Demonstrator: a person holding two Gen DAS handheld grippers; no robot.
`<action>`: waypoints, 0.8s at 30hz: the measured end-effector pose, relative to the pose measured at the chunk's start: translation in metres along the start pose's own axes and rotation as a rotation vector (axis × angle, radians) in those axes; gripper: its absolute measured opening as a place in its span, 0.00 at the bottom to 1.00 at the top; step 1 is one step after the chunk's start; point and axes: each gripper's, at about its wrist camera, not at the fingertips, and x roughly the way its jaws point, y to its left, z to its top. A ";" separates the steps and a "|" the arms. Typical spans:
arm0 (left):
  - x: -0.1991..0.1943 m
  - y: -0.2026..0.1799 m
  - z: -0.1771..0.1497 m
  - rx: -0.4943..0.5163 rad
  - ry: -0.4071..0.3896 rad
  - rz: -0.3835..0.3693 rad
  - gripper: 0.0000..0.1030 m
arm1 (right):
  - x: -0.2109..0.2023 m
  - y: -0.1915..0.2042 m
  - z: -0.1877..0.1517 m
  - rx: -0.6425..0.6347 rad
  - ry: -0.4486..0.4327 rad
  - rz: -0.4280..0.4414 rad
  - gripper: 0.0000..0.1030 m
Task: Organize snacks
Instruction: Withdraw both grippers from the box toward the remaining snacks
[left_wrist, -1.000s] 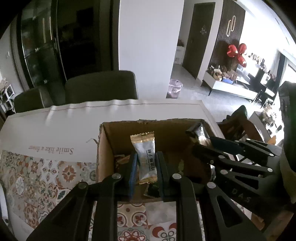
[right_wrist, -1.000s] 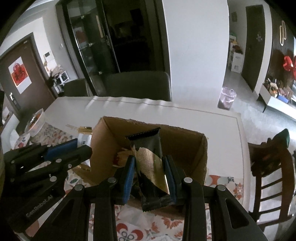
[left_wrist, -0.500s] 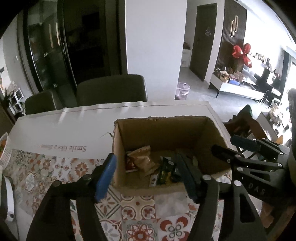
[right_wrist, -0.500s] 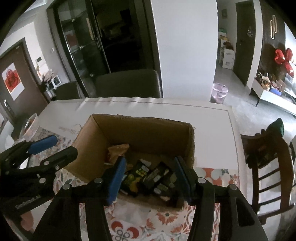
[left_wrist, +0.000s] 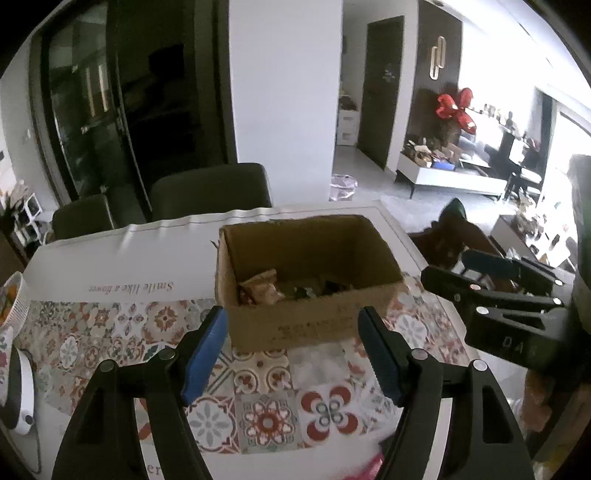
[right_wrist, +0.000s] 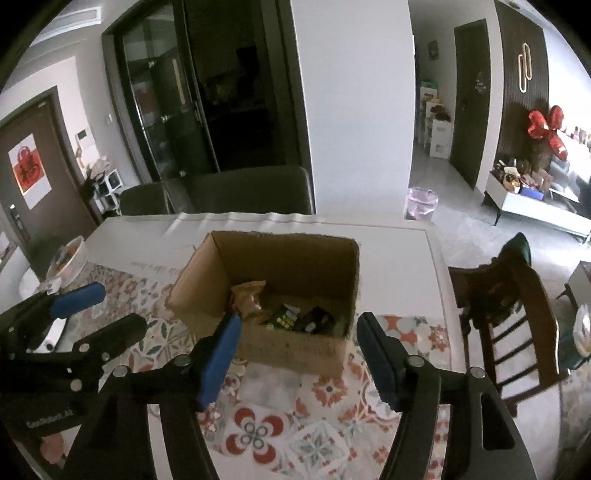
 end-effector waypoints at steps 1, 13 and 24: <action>-0.005 -0.003 -0.005 0.013 -0.005 0.004 0.70 | -0.004 0.000 -0.004 -0.002 -0.001 -0.003 0.64; -0.041 -0.029 -0.052 0.115 -0.024 -0.011 0.77 | -0.043 0.002 -0.057 -0.015 0.020 -0.025 0.64; -0.044 -0.048 -0.105 0.209 0.023 -0.036 0.78 | -0.042 0.002 -0.112 -0.031 0.120 -0.023 0.64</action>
